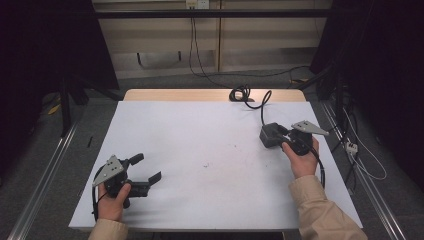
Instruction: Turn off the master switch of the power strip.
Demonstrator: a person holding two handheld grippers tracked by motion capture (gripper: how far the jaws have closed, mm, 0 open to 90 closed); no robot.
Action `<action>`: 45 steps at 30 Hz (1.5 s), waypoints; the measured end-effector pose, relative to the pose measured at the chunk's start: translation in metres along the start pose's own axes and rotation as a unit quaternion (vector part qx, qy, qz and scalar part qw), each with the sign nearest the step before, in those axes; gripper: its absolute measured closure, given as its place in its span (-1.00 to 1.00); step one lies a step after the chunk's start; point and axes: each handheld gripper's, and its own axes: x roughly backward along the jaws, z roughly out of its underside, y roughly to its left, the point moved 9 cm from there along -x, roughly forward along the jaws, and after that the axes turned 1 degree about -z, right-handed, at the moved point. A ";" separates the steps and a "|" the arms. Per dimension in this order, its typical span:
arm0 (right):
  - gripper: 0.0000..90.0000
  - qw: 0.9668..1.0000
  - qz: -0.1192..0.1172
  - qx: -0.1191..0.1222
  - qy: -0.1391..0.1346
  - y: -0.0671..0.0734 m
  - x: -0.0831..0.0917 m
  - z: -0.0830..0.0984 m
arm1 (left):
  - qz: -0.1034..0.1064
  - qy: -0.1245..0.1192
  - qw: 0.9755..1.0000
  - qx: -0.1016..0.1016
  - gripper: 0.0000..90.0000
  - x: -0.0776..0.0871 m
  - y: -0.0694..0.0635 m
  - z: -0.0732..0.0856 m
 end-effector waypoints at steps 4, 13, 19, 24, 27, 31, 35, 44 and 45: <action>0.61 1.000 0.001 0.000 0.006 -0.002 -0.002 0.002 | 0.000 0.000 1.000 0.000 -0.92 0.000 0.000 0.000; 0.78 1.000 -0.001 -0.007 0.010 -0.005 -0.006 0.004 | 0.002 -0.003 1.000 0.003 -0.92 0.000 -0.001 -0.001; 0.88 1.000 -0.002 -0.008 0.014 -0.006 -0.008 0.005 | 0.003 -0.003 1.000 0.004 -0.92 0.000 -0.001 -0.001; 0.93 1.000 0.000 -0.005 0.017 -0.007 -0.008 0.004 | 0.002 -0.003 1.000 0.003 -0.92 0.000 -0.001 -0.001; 0.95 1.000 0.000 -0.004 0.021 -0.007 -0.009 0.004 | 0.002 -0.001 1.000 0.002 -0.92 0.000 -0.001 0.000; 1.00 1.000 -0.001 0.001 0.023 -0.005 -0.009 0.004 | 0.003 -0.003 1.000 0.003 -0.92 0.000 -0.001 0.000; 1.00 1.000 -0.003 0.005 0.029 -0.004 -0.011 0.005 | 0.001 -0.002 1.000 0.003 -0.92 0.000 -0.001 0.000; 1.00 0.999 0.007 0.004 0.032 -0.011 -0.013 0.006 | 0.002 -0.002 1.000 0.003 -0.92 0.000 -0.001 0.000; 1.00 1.000 0.005 0.003 0.031 -0.011 -0.014 0.007 | 0.002 -0.001 1.000 0.003 -0.92 0.000 -0.001 0.000</action>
